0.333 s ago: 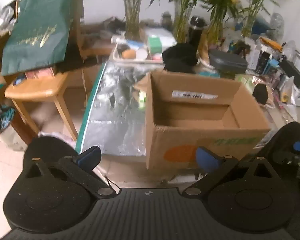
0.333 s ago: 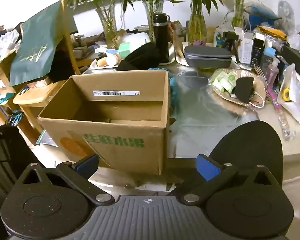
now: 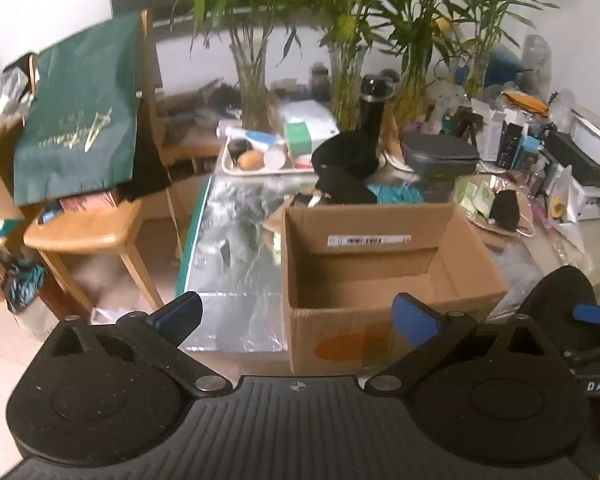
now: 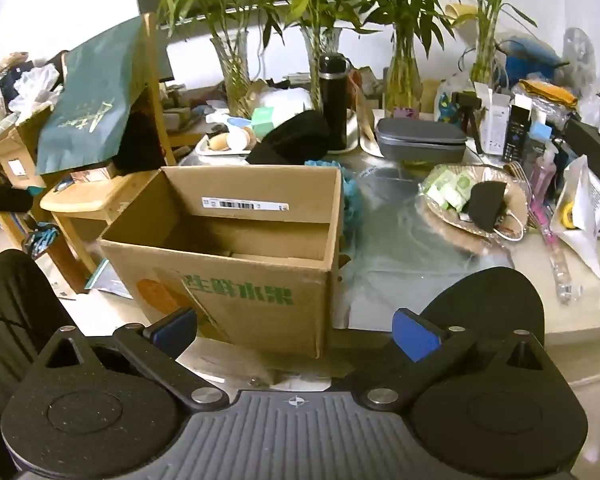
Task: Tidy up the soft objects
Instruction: 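Move both tools toward the table beside the open cardboard box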
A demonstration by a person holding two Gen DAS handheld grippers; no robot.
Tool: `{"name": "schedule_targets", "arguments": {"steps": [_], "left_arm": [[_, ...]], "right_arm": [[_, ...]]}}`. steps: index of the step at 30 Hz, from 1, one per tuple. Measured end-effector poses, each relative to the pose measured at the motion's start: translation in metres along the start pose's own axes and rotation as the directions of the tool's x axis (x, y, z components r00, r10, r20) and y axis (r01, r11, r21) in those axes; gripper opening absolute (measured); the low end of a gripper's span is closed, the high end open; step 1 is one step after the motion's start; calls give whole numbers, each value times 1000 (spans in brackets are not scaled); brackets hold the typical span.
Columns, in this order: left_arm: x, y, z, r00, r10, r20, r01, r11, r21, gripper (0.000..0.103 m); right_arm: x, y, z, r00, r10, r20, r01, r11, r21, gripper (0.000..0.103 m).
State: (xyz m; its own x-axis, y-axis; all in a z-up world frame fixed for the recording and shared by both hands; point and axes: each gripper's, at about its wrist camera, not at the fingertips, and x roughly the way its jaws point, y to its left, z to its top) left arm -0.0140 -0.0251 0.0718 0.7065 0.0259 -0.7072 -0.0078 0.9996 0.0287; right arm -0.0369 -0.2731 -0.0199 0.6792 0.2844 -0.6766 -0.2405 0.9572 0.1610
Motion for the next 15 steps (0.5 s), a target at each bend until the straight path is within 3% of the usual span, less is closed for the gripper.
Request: {"name": "schedule_targets", "arguments": {"steps": [6,12,15], "left_arm": [[-22,3,4,1000,3,14,-3,1000,8,103],[-10,-4,8,1000,20,11,-21,999,45,103],[0,-5,2,1000,-4,-2,4,999,40,103]], "right_arm": [[-3,3,-6,1000,26,-16,-26,1000,-16,103],[7,3,-4,998,34,-43,-35,999,-18,103],[14,3,-6,997,40,-65,-41,999,-20,103]]}}
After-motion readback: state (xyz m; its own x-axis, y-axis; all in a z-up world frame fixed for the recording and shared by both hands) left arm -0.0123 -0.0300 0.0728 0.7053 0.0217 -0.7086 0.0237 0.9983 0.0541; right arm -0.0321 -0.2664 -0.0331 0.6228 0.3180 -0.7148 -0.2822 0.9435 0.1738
